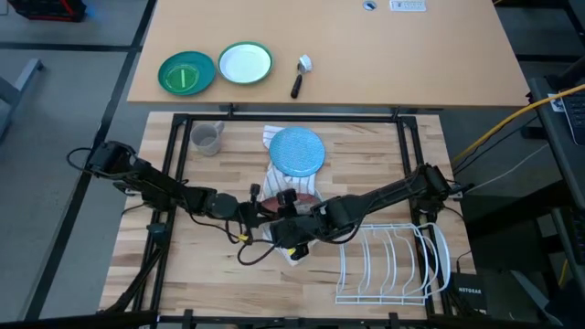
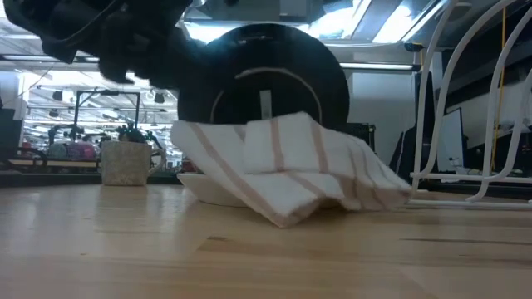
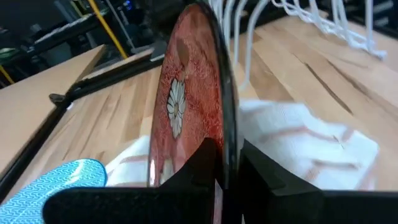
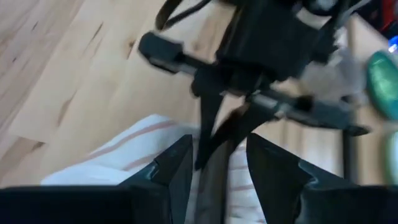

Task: Sort dishes
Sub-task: Put the red plate into the dish rack

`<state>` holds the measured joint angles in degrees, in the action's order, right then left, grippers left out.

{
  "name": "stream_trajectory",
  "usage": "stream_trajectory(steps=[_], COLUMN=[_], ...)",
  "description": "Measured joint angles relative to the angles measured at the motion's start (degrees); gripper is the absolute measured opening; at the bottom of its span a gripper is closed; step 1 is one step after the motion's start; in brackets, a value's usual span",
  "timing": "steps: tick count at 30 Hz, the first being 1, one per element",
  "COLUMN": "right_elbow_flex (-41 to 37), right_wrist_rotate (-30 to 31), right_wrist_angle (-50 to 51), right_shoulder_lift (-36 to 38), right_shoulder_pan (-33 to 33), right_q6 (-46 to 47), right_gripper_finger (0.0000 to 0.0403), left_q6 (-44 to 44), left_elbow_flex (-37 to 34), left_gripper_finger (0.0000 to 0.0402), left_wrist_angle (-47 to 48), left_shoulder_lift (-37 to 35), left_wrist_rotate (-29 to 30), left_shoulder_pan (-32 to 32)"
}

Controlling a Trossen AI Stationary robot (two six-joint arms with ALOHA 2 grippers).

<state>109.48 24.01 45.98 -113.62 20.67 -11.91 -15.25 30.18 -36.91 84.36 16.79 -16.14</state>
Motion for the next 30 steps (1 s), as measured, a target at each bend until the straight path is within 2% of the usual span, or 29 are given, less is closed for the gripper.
stream_trajectory(steps=[7,15,21,25,30], right_elbow_flex=[9.77,17.86,24.99,24.45,24.43], right_wrist_rotate=[1.02,7.81,10.57,13.57,15.20], right_wrist_angle=[9.70,26.52,40.07,44.15,44.07], right_shoulder_lift=[0.00,0.00,0.04,3.16,7.93], right_shoulder_pan=[0.00,1.18,3.11,4.04,4.48], right_q6=[-3.62,-3.29,-1.31,-0.47,-2.18], right_gripper_finger=[0.0150,0.0150,0.0150,0.0150,0.0150], left_q6=[3.01,4.38,10.08,16.55,24.97], left_elbow_flex=[2.91,3.62,3.60,3.60,3.60], left_gripper_finger=[0.0026,0.0021,0.0020,0.0019,0.0019], left_wrist_angle=[0.46,0.51,0.53,0.63,-1.82], left_shoulder_lift=[-2.36,-9.27,-12.15,-12.13,-12.13], left_wrist_rotate=[1.56,1.93,1.47,1.00,0.78], left_shoulder_pan=[-0.04,-0.04,-0.29,-0.76,-1.23])
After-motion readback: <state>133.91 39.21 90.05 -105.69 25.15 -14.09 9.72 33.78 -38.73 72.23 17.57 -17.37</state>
